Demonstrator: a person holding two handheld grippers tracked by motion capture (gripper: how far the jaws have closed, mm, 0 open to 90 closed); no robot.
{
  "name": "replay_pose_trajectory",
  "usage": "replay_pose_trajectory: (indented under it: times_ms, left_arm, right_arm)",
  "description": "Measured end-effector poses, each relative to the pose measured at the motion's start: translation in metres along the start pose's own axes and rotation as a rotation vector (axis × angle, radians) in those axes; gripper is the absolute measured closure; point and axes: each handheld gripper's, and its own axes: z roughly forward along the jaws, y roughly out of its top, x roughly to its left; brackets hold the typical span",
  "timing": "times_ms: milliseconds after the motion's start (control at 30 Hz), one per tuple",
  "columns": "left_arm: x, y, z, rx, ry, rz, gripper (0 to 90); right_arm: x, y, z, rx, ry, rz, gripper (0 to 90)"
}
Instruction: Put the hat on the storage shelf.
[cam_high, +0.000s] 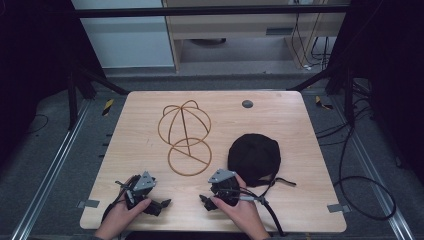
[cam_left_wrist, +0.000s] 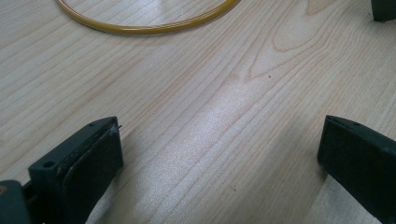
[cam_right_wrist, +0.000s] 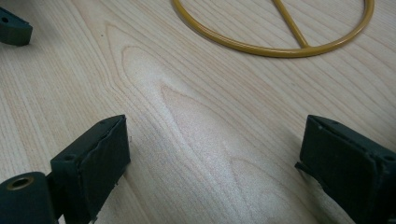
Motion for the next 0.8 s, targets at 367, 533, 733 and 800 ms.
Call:
replay_pose_trajectory:
  times_ms: [367, 533, 733, 800]
  left_arm:
    - [0.000, 0.000, 0.000, 0.000, 0.001, -0.002, 0.0]
    - [0.000, 0.000, 0.000, 0.000, 0.001, -0.002, 0.0]
    - [0.000, 0.000, 0.000, 0.001, 0.001, -0.002, 0.0]
    - [0.000, 0.000, 0.000, 0.001, 0.001, -0.002, 0.0]
  right_arm:
    - [0.001, -0.002, -0.009, 0.031, -0.042, 0.009, 8.8]
    - [0.005, 0.001, -0.029, 0.046, -0.066, -0.021, 7.7]
    - [-0.006, -0.002, -0.061, -0.001, -0.112, 0.016, 7.4]
    - [-0.013, -0.006, -0.071, -0.012, -0.142, 0.035, 7.7]
